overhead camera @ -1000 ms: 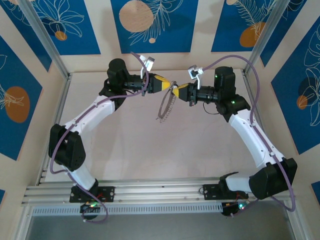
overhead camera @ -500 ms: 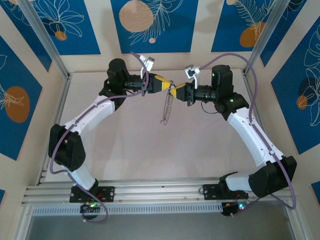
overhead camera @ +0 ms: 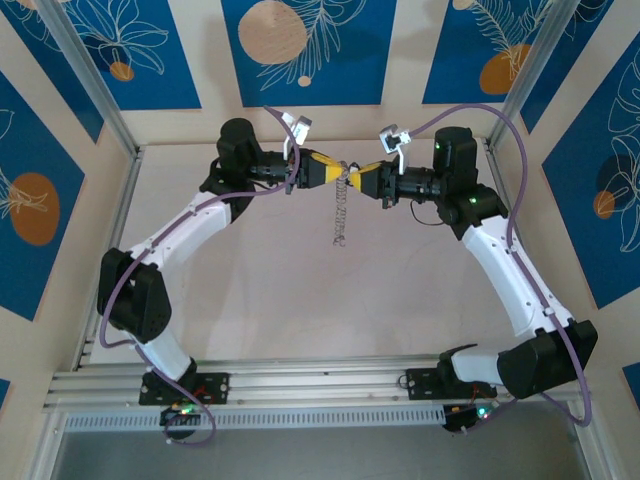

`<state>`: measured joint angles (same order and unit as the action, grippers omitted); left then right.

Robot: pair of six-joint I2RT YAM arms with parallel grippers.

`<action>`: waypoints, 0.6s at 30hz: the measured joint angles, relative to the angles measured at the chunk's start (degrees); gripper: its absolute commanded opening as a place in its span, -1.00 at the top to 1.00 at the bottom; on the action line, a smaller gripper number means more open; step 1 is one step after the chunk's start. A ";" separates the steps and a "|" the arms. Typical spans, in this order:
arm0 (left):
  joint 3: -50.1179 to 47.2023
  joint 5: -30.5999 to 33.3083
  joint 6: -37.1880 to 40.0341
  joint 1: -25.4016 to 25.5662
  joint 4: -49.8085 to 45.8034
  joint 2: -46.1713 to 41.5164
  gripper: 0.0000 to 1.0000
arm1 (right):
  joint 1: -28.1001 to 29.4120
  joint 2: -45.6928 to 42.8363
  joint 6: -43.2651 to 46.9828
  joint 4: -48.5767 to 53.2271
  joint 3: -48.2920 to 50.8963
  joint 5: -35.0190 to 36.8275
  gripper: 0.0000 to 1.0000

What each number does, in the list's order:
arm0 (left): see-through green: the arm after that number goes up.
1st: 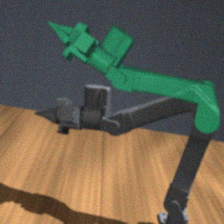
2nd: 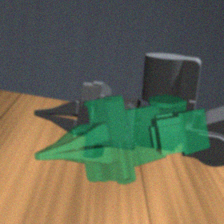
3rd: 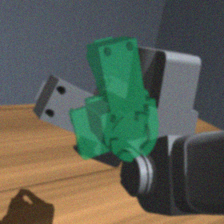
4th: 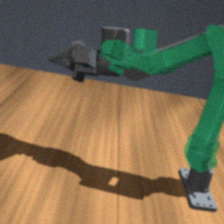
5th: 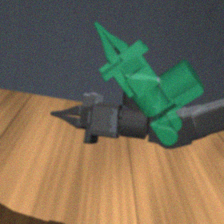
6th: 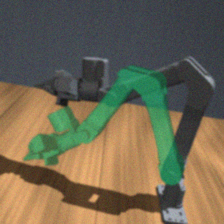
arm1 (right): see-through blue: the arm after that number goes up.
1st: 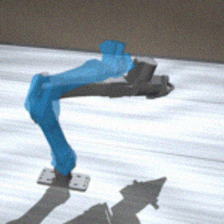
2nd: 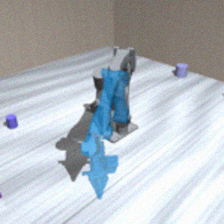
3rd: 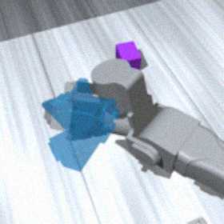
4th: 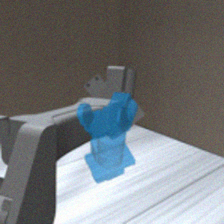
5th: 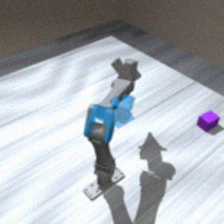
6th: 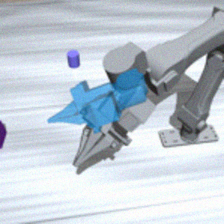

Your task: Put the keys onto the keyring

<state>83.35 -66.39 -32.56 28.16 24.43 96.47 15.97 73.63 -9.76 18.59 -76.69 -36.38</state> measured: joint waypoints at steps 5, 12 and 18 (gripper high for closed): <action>0.00 0.00 -0.02 0.11 0.07 -0.02 1.00 | 0.42 0.66 0.15 1.27 -1.36 0.00 1.00; -0.02 0.13 -0.02 0.04 0.00 -0.02 1.00 | 0.61 1.33 0.66 1.88 -1.99 0.22 1.00; -0.74 1.31 0.02 0.07 0.11 -0.20 0.55 | 0.07 1.51 0.68 2.14 -2.08 0.20 1.00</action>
<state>82.61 -65.08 -32.53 28.23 24.53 96.27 16.03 75.13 -9.08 20.73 -78.76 -36.18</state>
